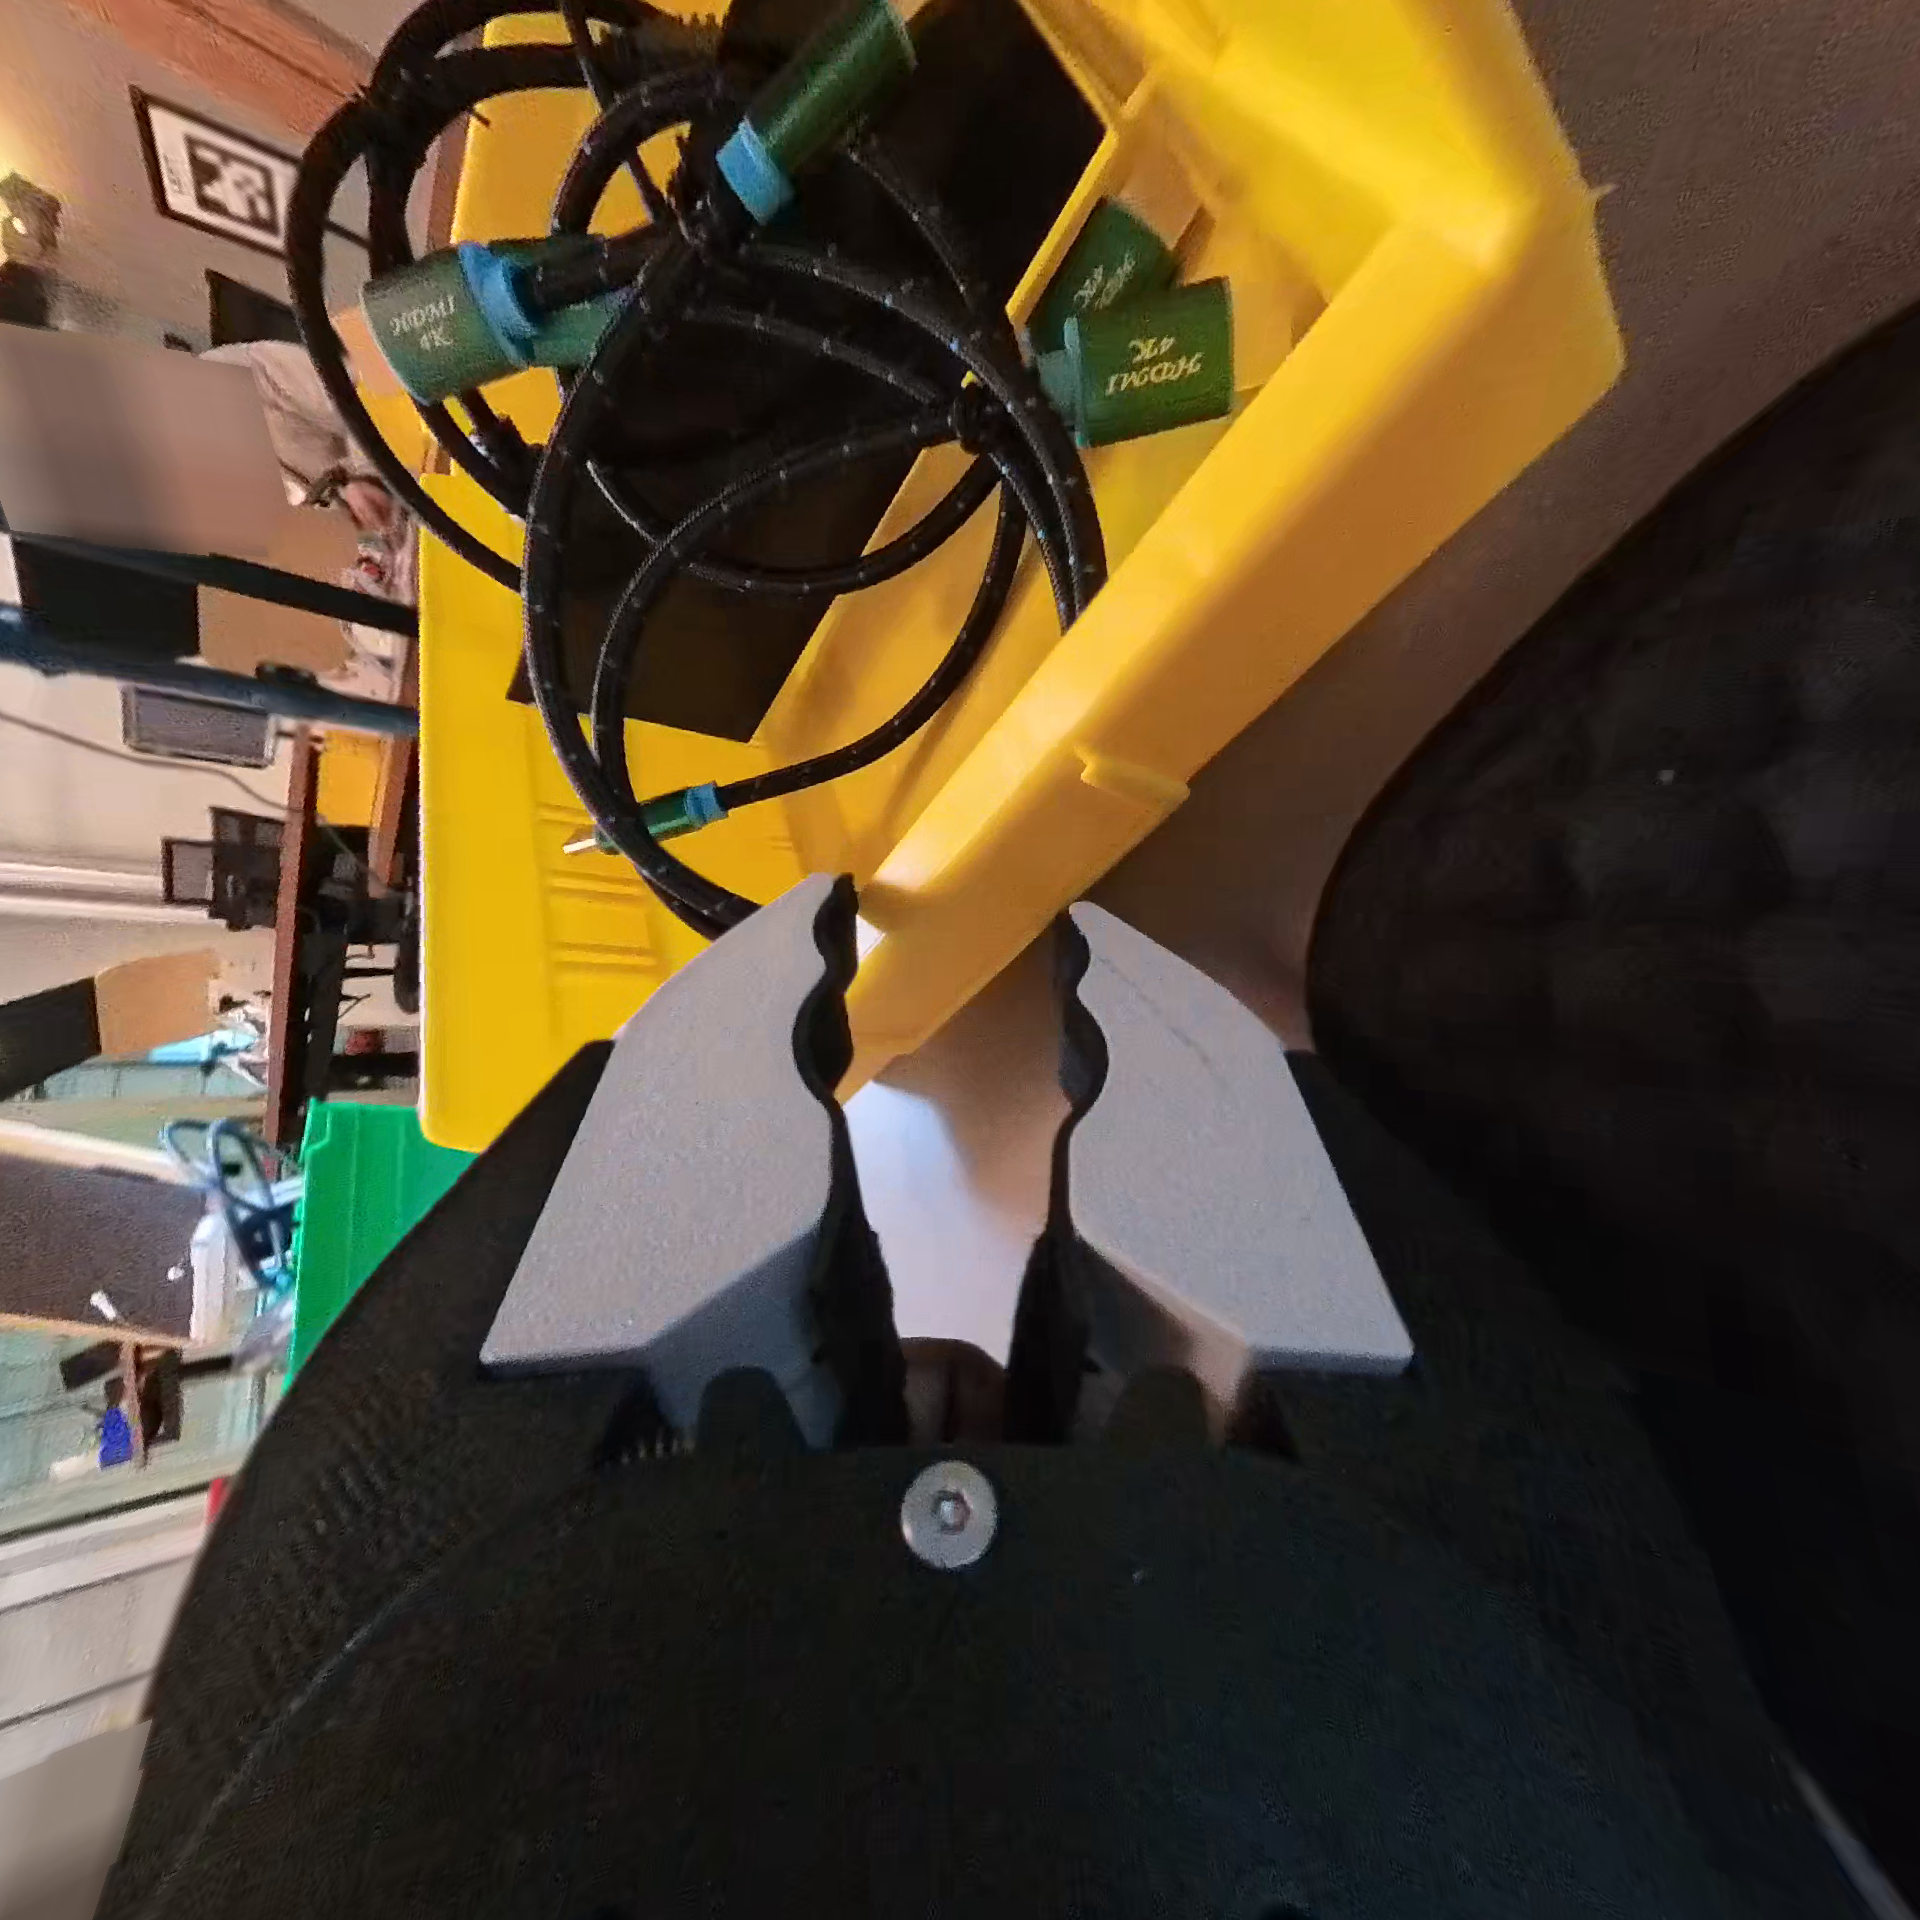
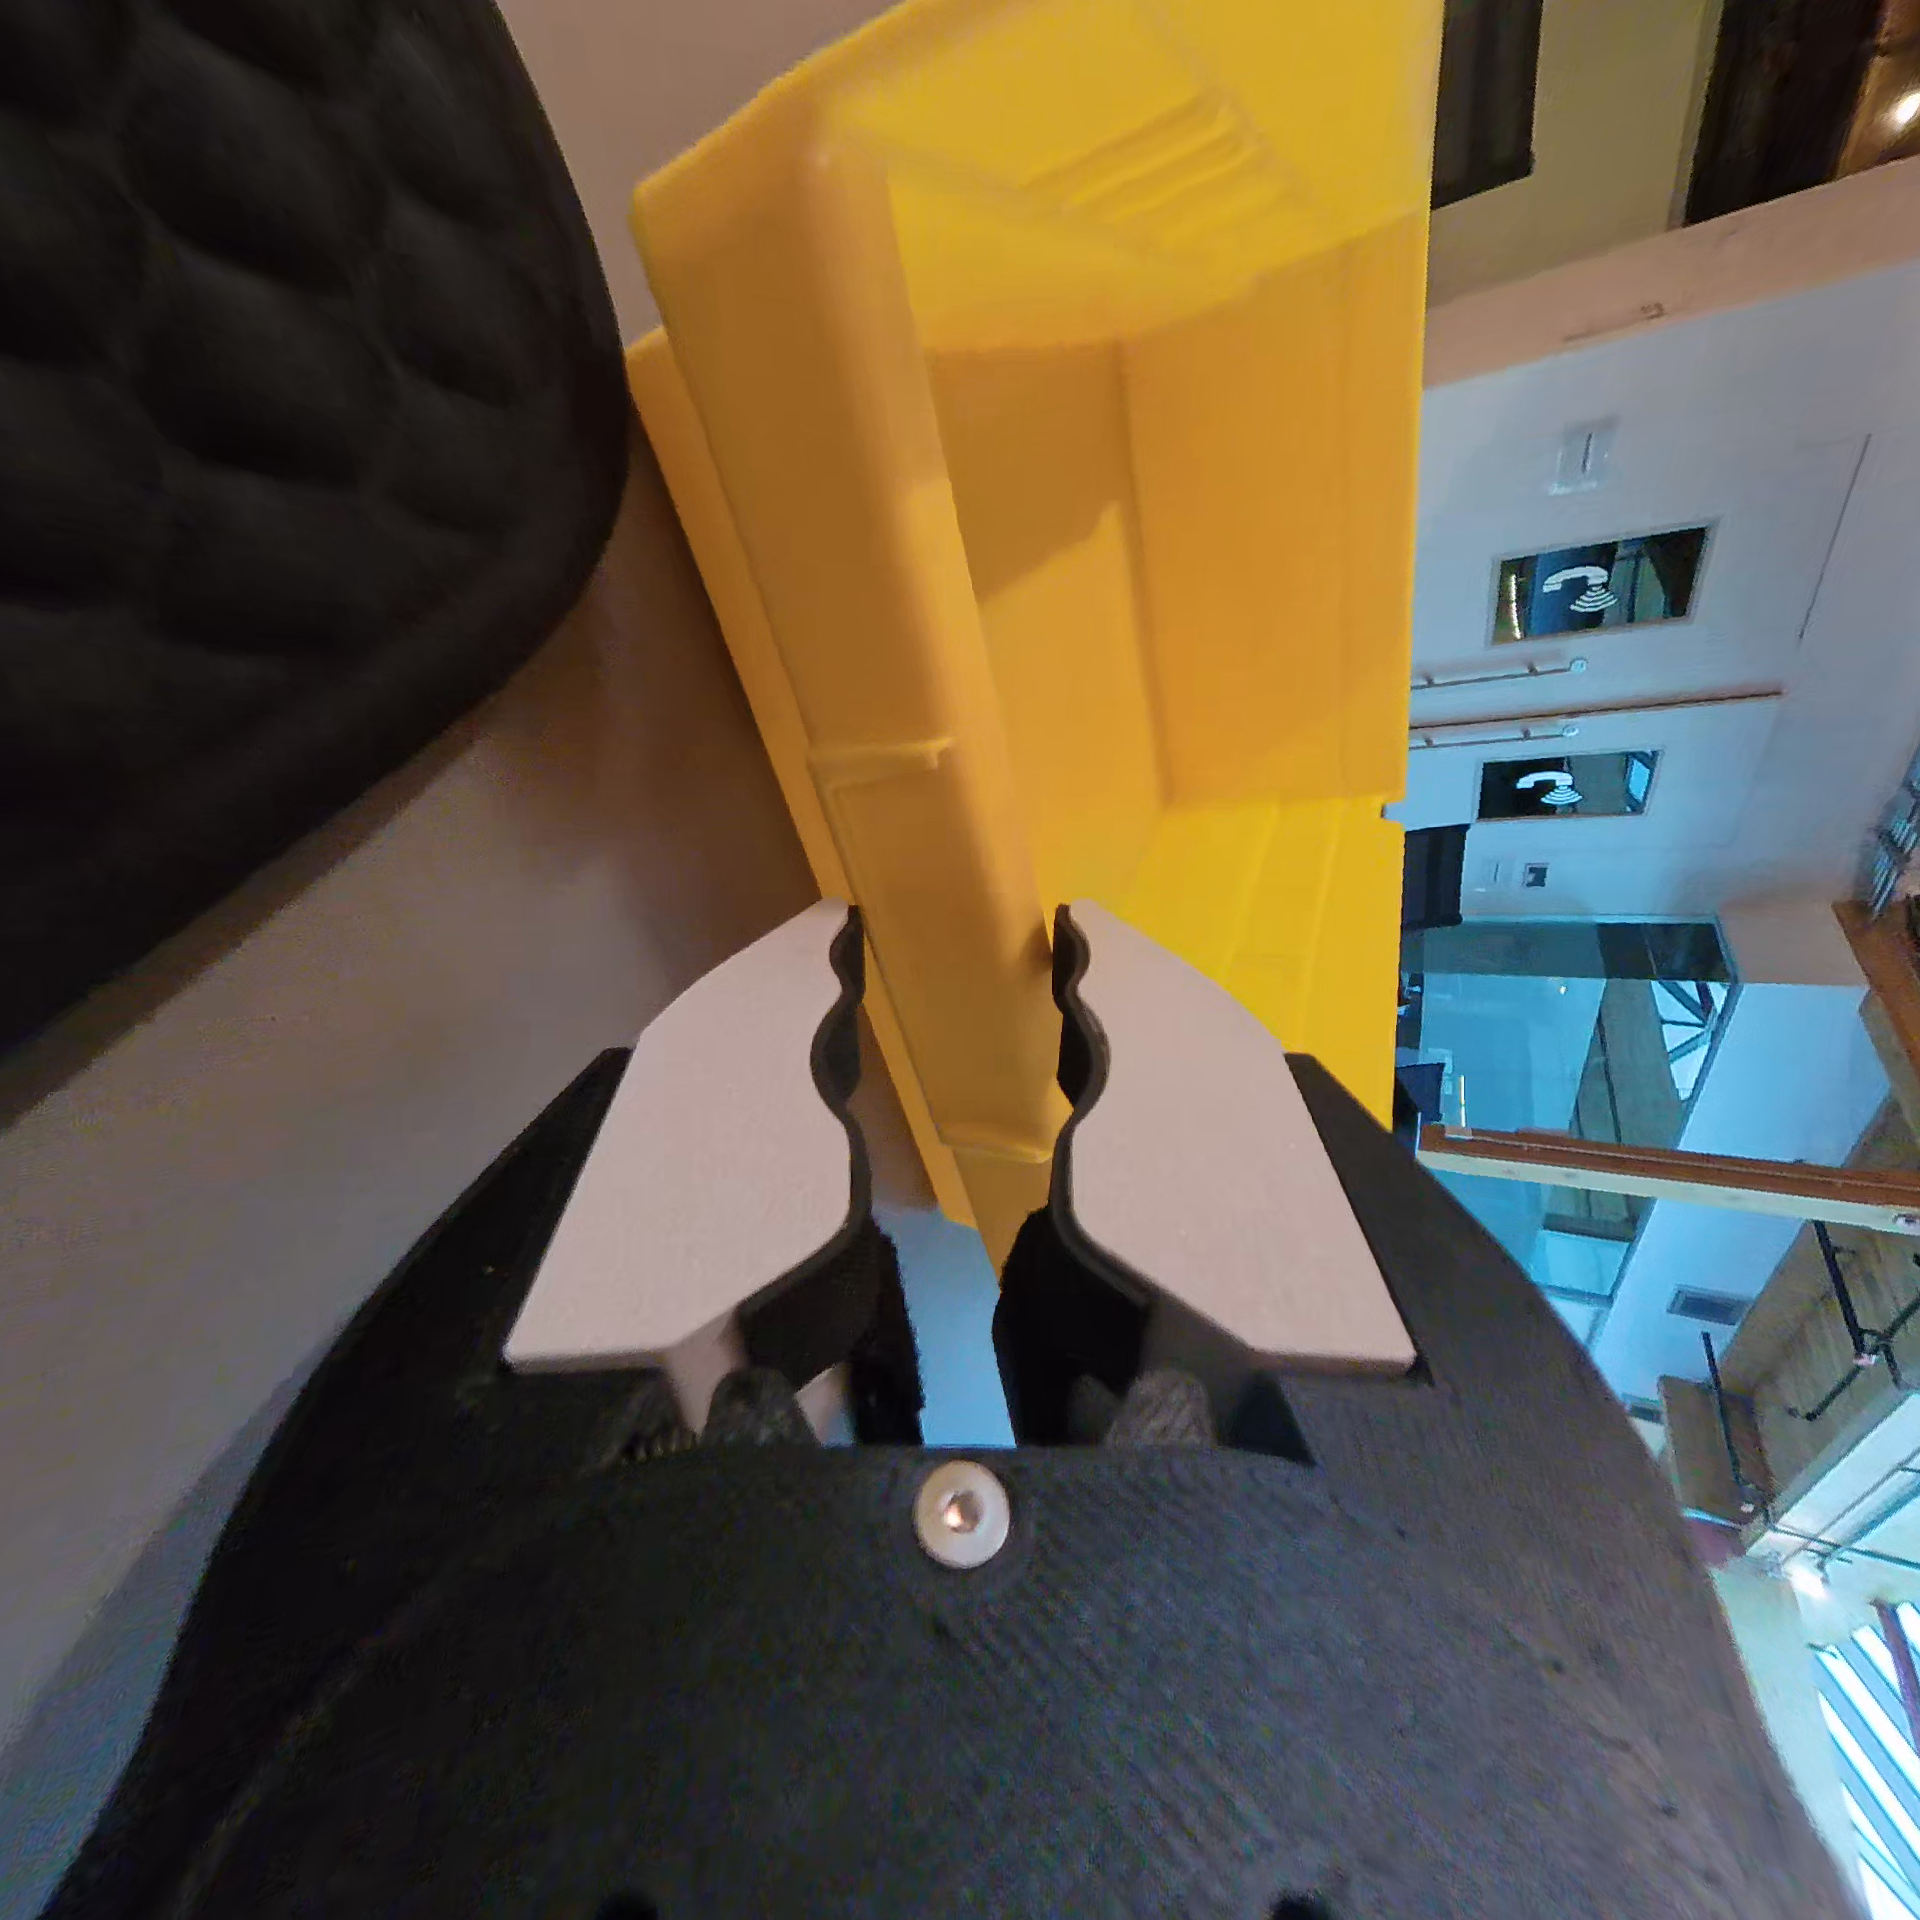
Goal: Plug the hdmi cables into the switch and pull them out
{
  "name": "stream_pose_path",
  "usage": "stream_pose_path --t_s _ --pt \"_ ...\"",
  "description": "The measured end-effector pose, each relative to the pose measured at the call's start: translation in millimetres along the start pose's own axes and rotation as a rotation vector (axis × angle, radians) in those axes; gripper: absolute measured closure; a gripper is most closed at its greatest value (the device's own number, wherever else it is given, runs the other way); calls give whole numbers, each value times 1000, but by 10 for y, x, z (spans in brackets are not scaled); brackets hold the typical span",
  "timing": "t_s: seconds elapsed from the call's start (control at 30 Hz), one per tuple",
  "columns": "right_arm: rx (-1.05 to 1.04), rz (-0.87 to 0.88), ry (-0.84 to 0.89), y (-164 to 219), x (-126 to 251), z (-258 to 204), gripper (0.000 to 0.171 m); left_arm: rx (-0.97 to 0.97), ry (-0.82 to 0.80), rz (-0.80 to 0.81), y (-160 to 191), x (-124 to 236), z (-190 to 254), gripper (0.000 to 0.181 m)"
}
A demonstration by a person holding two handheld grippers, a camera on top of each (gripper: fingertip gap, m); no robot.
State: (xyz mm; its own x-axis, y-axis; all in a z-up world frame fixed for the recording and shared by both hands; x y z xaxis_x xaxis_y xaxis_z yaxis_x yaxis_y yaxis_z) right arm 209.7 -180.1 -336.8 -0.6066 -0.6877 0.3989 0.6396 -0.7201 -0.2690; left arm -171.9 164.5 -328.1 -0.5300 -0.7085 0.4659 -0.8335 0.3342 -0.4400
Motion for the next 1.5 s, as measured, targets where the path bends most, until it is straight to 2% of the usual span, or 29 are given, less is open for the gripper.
stream_pose_path --t_s 0.13,0.17,0.2,0.3,0.33,0.37,0.43,0.47,0.53,0.6,0.7,0.73,0.8,0.87,1.0,1.17,1.3,1.5 --pt "-17 -24 0 93 24 21 136 55 -99 -94 395 180 -132 149" --pt "-22 -33 -2 122 33 28 136 101 -153 -126 517 257 -203 173" --pt "-22 -40 -5 150 43 34 135 170 -220 -129 628 354 -298 181" --pt "-5 -35 -21 215 85 39 135 243 -167 55 746 523 -280 181" --pt "7 -31 -29 229 103 37 135 218 -144 68 779 525 -241 181" --pt "23 -31 -38 243 124 34 136 155 -128 63 806 515 -198 177" --pt "45 -35 -61 270 165 30 136 -7 -163 61 804 481 -176 145" --pt "47 -36 -76 279 184 27 135 -72 -174 71 775 452 -180 134" --pt "51 -38 -104 284 210 18 131 -164 -169 126 672 367 -200 128" --pt "67 -28 -94 260 221 31 126 -221 -122 188 595 243 -204 128" --pt "79 25 -106 174 174 -24 118 -322 -67 125 641 22 -232 129" --pt "90 22 -106 166 145 -48 118 -347 -57 103 666 -39 -239 136" --pt "109 -11 -51 186 89 -32 131 -305 -51 96 667 -49 -277 141" --pt "84 -24 -33 204 85 -11 134 -271 -49 26 696 -5 -292 143" --pt "73 -113 -57 355 144 18 134 -217 -84 -97 775 155 -244 143" --pt "82 -205 -138 568 306 24 133 -156 -100 -244 959 526 -135 141" --pt "95 -223 -236 688 499 -15 132 -170 -82 -238 1105 803 -54 142" --pt "-36 -160 -404 784 844 -102 128 -109 -25 -204 1264 1061 7 139"
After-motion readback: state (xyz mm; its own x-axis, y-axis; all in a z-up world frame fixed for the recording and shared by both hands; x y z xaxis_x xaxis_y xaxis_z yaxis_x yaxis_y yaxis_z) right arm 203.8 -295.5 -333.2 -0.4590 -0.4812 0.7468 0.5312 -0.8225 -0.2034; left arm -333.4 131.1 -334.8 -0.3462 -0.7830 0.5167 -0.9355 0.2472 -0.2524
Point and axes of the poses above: each gripper's, where its closed fingertips meet, x back along the fingers, y out of its underside, z = x × y across the jaws, the point moved 4 cm from there along x, back along the fingers, and after that the axes turned 4 degrees about z, right-handed, at the moved point
